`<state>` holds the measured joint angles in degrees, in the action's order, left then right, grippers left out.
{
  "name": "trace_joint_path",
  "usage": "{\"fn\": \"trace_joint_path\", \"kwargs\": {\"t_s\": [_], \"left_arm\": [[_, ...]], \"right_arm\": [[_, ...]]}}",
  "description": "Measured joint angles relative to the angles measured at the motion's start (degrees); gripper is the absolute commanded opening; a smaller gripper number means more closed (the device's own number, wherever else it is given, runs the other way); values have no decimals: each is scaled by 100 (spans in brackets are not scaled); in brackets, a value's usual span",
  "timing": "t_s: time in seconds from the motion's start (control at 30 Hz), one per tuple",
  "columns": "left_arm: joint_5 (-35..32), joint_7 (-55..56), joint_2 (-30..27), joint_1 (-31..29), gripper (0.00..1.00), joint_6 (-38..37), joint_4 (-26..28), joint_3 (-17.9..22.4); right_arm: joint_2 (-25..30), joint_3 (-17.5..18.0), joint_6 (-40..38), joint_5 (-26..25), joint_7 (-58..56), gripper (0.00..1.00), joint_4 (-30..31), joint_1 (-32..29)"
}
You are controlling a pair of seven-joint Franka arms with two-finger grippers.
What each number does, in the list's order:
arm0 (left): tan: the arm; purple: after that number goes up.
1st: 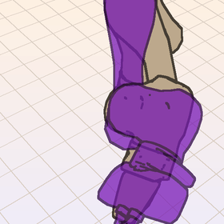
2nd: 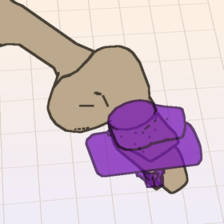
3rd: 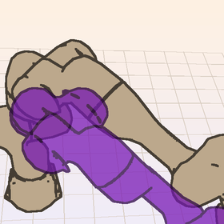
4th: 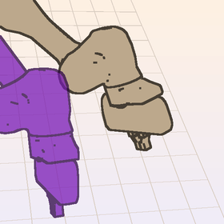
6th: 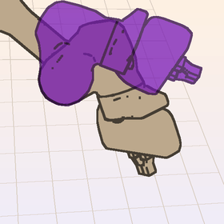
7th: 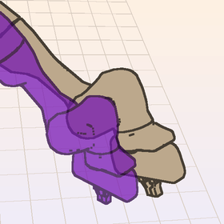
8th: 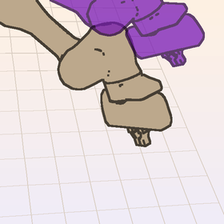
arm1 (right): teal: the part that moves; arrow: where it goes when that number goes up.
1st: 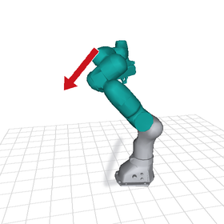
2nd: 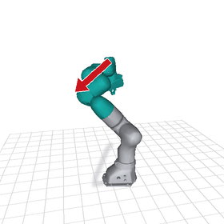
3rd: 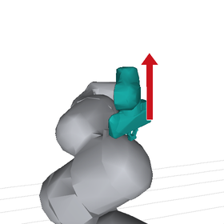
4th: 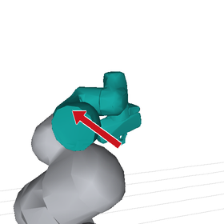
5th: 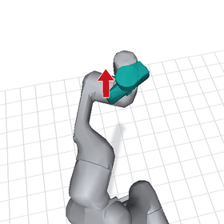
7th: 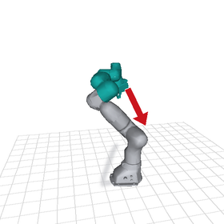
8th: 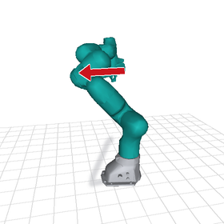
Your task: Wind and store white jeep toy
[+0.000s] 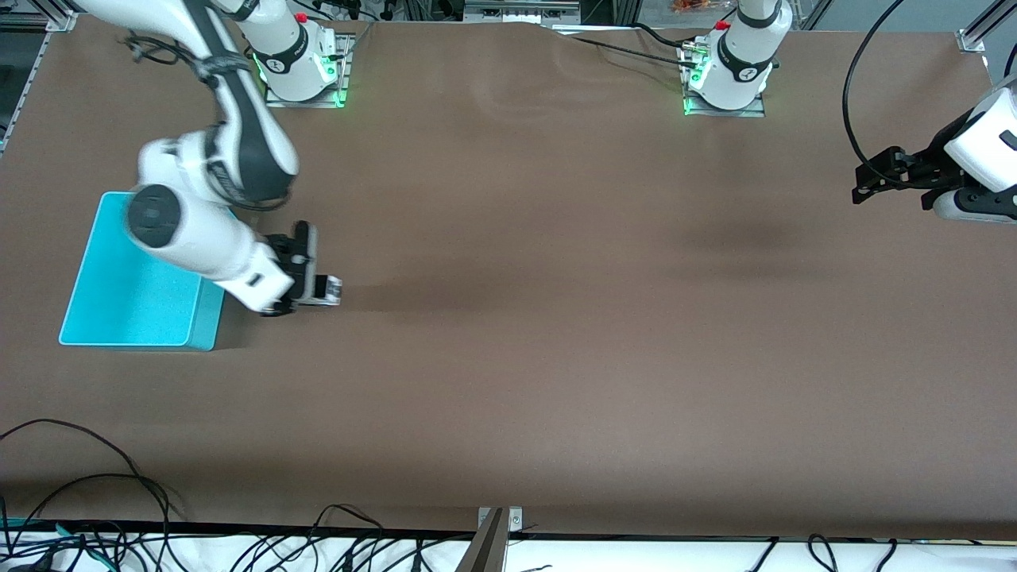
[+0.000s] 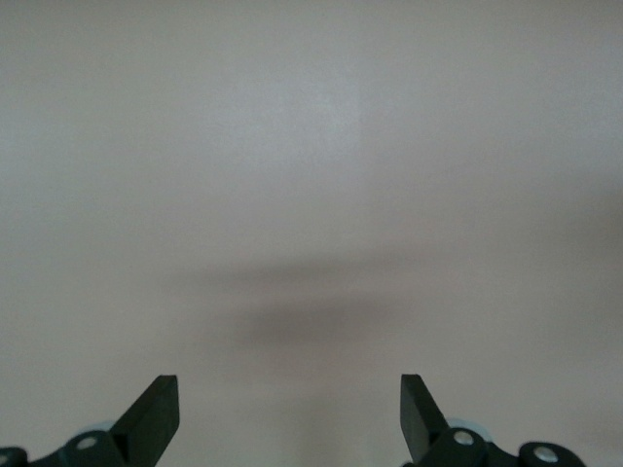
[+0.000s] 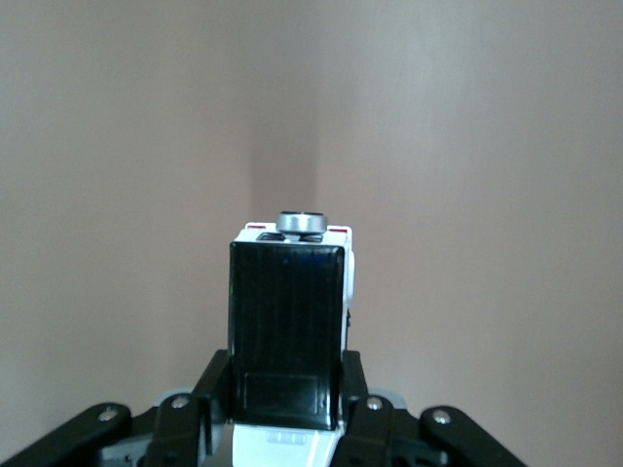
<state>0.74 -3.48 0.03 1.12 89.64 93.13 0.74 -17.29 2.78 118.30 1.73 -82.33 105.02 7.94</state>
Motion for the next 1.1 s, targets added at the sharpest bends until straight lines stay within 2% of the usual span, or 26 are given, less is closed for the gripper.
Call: {"fn": "trace_joint_path", "kwargs": {"t_s": [0.3,0.63,0.83,0.97,1.1], "left_arm": [[0,0,5,0,100,0,0,0],[0,0,8,0,100,0,0,0],[0,0,9,0,100,-2,0,0],[0,0,10,0,100,-2,0,0],[0,0,11,0,100,-2,0,0]], "right_arm": [[448,-895,-526,17,-1160,18,90,-63],[662,-2054,-548,121,-2445,18,576,-86],[676,-2691,-334,420,-3167,18,916,-96],[661,-2994,63,572,-3610,18,1246,-124],[609,-3079,381,639,-3801,18,1546,-252]]}}
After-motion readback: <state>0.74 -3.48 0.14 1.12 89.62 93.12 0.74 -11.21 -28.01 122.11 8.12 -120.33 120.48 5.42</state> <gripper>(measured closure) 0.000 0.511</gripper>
